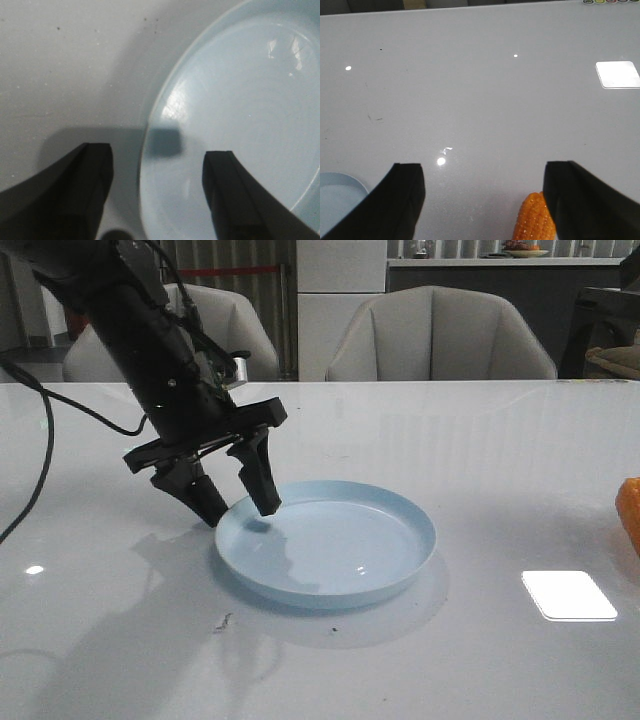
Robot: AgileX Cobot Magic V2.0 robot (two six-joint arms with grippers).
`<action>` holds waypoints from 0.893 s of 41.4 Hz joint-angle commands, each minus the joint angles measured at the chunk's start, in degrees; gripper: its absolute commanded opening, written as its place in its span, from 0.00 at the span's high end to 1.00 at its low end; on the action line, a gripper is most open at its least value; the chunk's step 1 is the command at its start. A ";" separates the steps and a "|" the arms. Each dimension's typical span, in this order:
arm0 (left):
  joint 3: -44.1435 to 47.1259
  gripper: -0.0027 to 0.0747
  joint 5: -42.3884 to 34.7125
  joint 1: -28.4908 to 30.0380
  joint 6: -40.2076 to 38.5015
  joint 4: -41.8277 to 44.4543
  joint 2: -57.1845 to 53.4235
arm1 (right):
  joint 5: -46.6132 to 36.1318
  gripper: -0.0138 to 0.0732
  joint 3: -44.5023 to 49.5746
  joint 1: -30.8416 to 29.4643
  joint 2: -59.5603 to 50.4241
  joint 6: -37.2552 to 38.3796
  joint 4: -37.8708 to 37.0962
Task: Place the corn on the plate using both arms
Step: 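Carry the plate to the table center and set it down, then open the left gripper and raise it away from the plate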
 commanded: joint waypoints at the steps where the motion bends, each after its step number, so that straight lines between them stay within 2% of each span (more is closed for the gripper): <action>1: -3.16 0.27 0.86 -0.40 -0.36 -0.06 -3.20 | -4.56 0.16 -1.98 -0.19 -0.97 -0.50 -0.38; 7: -9.62 0.32 4.23 0.32 -0.36 0.73 -3.20 | -4.22 0.16 -1.98 -0.19 -0.97 -0.50 -0.38; 15: -21.20 0.38 8.36 4.34 -0.36 1.29 -3.57 | -3.92 0.16 -1.98 -0.19 -0.97 -0.50 -0.38; 24: -26.54 0.45 0.94 10.11 -0.36 2.79 -9.25 | -3.40 0.16 -1.98 -0.19 -0.97 -0.50 -0.38; 28: -26.54 0.47 -1.53 11.74 -0.36 7.57 -12.59 | -3.15 0.16 -1.98 -0.19 -0.97 -0.50 -0.38; 32: -26.54 0.47 -3.66 12.13 -0.92 16.07 -15.99 | -3.09 0.16 -1.98 -0.19 -0.97 -0.50 -0.38; 37: -26.54 0.47 -5.67 12.17 -5.98 25.87 -19.20 | -3.15 0.16 -1.98 -0.19 -0.97 -0.50 -0.38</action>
